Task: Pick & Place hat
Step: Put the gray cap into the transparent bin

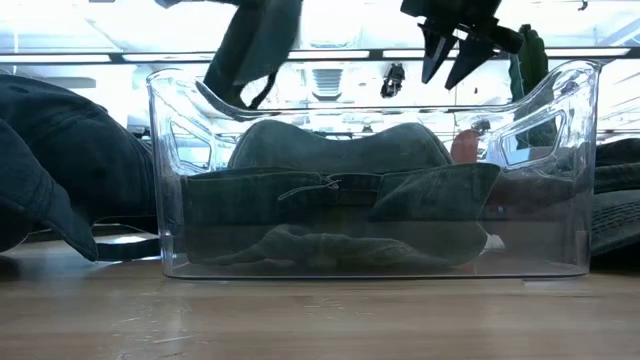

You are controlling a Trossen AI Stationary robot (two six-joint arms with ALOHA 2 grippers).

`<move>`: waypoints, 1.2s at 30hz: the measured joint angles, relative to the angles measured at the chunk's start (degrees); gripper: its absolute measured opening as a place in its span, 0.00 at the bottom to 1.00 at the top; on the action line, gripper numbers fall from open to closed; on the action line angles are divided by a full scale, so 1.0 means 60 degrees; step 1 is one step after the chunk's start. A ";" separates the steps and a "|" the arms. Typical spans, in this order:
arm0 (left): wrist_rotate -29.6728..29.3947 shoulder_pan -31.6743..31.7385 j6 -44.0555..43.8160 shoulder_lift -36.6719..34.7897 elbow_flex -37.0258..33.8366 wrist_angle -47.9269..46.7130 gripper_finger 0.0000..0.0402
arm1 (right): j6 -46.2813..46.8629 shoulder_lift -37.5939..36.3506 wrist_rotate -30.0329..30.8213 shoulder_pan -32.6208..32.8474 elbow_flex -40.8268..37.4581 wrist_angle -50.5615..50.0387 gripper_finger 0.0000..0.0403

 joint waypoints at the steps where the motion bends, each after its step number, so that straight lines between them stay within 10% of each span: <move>1: -0.0069 -0.0122 -0.0038 0.0350 0.0258 0.0013 0.00 | -0.0208 -0.0066 -0.0002 -0.0038 0.0000 0.0000 0.56; 23: 0.0564 -0.1706 -0.2981 0.7415 0.7361 -0.6080 0.00 | -0.3231 -0.1682 -0.1773 -0.0561 -0.0170 -0.0644 0.56; 36: 0.1061 -0.1763 -0.3189 0.9993 0.8771 -0.8768 0.00 | -0.3231 -0.1662 -0.1807 -0.0528 -0.0259 -0.0677 0.56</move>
